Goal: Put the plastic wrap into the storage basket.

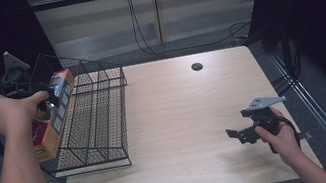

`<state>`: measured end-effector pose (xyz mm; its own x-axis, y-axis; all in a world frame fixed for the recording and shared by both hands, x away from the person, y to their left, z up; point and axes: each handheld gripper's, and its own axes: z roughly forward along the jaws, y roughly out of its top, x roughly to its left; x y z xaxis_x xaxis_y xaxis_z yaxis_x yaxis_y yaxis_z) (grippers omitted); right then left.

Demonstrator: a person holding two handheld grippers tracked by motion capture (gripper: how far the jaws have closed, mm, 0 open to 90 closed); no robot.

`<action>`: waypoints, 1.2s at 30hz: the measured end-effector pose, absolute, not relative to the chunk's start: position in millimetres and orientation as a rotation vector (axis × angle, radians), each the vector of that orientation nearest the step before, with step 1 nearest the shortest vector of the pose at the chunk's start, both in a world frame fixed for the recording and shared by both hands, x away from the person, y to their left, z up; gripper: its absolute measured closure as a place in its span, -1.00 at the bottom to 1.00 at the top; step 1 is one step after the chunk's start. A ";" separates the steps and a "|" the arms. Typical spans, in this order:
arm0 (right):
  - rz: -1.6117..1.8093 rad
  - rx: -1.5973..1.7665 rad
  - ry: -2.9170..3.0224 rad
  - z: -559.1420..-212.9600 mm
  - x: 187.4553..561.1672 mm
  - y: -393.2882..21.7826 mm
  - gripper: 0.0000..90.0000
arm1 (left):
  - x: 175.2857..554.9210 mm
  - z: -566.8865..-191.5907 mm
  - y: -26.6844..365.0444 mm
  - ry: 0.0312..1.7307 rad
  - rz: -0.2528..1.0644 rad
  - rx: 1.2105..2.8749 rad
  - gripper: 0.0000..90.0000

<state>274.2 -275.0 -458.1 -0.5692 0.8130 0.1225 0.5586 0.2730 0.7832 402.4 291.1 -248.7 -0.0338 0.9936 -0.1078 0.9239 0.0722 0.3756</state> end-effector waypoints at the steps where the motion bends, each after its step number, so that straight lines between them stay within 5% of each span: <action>1: 1.188 1.249 2.250 -458.1 274.0 -274.9 -0.95 | 403.0 -249.7 290.5 2.023 0.293 1.907 0.00; 36: 1.179 1.251 2.257 -459.5 273.9 -274.1 -0.95 | 412.6 -277.4 288.1 2.054 0.271 1.906 -0.03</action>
<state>273.9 -274.1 -459.5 -0.5738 0.8103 0.1195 0.5611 0.2826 0.7780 412.6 288.1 -277.4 -0.0547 0.9928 -0.1067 0.9311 0.0893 0.3537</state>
